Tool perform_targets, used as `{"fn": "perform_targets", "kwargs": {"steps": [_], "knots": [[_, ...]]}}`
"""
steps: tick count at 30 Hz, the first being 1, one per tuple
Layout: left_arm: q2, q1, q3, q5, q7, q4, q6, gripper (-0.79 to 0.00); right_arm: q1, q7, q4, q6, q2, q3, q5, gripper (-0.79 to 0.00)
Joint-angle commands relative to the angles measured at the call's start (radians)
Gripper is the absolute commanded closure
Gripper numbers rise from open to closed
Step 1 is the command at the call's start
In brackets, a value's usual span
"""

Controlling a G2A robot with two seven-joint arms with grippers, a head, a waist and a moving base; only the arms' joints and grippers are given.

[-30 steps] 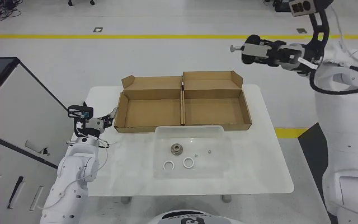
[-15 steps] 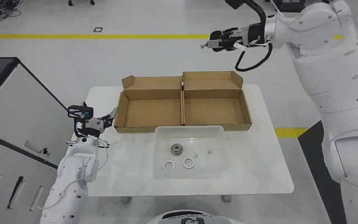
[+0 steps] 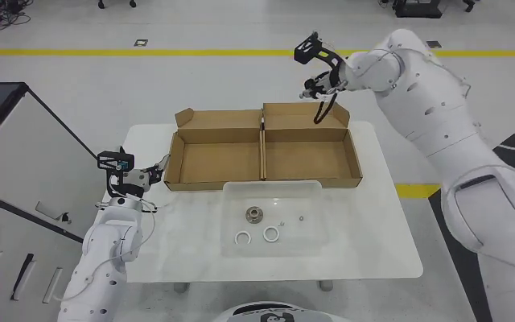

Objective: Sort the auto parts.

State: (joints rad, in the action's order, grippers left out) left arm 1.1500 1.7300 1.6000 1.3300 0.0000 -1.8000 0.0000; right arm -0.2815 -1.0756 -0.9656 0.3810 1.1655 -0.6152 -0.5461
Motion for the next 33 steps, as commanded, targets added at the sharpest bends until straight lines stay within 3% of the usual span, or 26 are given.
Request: {"fn": "perform_targets", "kwargs": {"steps": [1, 15, 33], "knots": [[0.000, 0.000, 0.000, 0.000, 0.000, 0.000, 0.000, -0.785, -0.003, 0.012, 0.028, -0.003, 0.011, 0.023, -0.029, 0.000], [0.000, 0.000, 0.000, 0.000, 0.000, 0.000, 0.000, -0.785, -0.067, 0.031, 0.198, -0.022, 0.088, 0.150, -0.146, 0.000], [0.000, 0.000, 0.000, 0.000, 0.000, 0.000, 0.000, -0.785, -0.093, 0.056, 0.396, -0.010, 0.163, 0.200, -0.221, 0.000]]}}
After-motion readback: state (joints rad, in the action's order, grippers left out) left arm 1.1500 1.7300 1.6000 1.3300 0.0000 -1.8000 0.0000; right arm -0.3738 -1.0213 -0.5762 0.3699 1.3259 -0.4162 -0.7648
